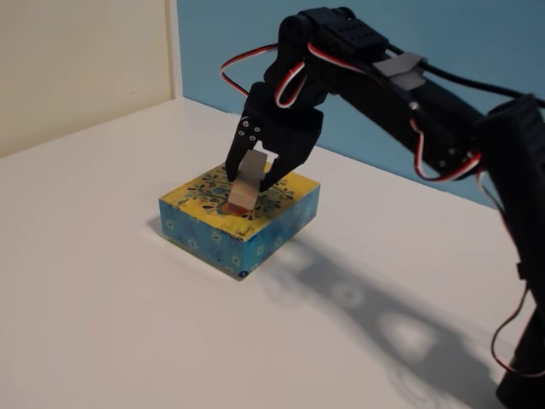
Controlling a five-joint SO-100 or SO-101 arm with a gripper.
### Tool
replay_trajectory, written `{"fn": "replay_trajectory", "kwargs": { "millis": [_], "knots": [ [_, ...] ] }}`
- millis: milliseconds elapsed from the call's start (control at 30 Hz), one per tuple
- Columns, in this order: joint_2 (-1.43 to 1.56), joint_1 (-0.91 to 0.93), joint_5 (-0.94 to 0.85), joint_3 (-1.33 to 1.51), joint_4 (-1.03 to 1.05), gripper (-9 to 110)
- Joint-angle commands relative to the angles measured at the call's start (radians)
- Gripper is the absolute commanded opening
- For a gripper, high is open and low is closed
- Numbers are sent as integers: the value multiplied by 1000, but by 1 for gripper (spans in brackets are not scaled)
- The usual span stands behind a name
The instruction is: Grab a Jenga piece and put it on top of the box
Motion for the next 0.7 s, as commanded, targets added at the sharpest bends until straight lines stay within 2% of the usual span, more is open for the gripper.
{"fn": "replay_trajectory", "kwargs": {
  "millis": [0, 233, 400, 667],
  "knots": [
    [3, -3, -11, -49, 5, 0],
    [-17, 2, -18, -51, -5, 0],
    [-23, 3, -20, -51, 0, 18],
    [-28, 12, -21, -51, 2, 25]
  ]
}}
